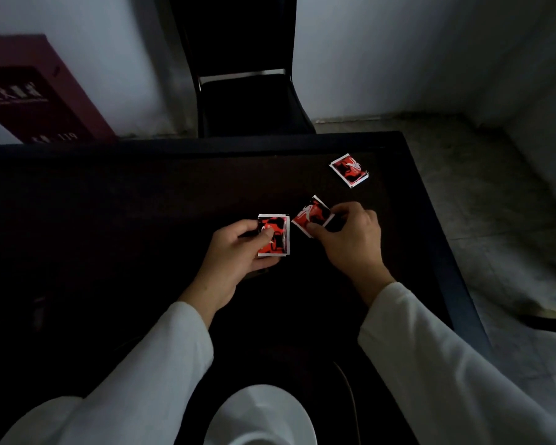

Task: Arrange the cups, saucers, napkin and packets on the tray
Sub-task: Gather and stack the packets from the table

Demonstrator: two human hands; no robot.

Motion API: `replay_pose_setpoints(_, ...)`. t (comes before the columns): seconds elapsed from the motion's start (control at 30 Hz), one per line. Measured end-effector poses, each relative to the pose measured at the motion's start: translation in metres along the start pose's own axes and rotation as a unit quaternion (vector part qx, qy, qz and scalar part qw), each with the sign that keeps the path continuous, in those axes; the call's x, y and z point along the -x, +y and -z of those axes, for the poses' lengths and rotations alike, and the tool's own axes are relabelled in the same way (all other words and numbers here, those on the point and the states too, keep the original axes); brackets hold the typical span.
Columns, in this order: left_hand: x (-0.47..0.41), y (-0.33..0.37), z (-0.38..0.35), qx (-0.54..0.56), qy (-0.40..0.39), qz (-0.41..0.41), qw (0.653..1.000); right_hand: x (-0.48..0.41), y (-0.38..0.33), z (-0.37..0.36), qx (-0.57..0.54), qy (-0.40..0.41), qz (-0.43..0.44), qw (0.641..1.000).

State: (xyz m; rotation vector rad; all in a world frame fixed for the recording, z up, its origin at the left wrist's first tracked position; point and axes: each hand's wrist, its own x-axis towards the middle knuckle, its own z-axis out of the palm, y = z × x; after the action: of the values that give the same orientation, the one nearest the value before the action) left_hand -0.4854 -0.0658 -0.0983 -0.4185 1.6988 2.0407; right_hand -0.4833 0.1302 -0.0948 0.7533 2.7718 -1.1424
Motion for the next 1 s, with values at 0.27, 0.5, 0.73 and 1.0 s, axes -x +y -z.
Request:
replay_pose_setpoints(0.27,0.0,0.002,0.003,0.017,-0.029,0.009,0.999,0.015,0.005,-0.012,-0.223,0.045,0.007,0.974)
replay_pose_setpoints(0.5,-0.002,0.005,-0.001,0.016,-0.007,0.034,0.999,0.031,0.004,-0.019,-0.391,-0.015,0.061,0.918)
replay_pose_setpoints(0.73,0.002,0.005,-0.002,-0.015,-0.041,0.013,0.999,0.038,-0.006,-0.027,-0.187,-0.048,0.083,0.978)
replay_pose_setpoints(1.0,-0.002,0.003,0.0,-0.017,-0.037,0.007,0.999,-0.009,-0.007,0.003,-0.061,0.038,0.11,0.991)
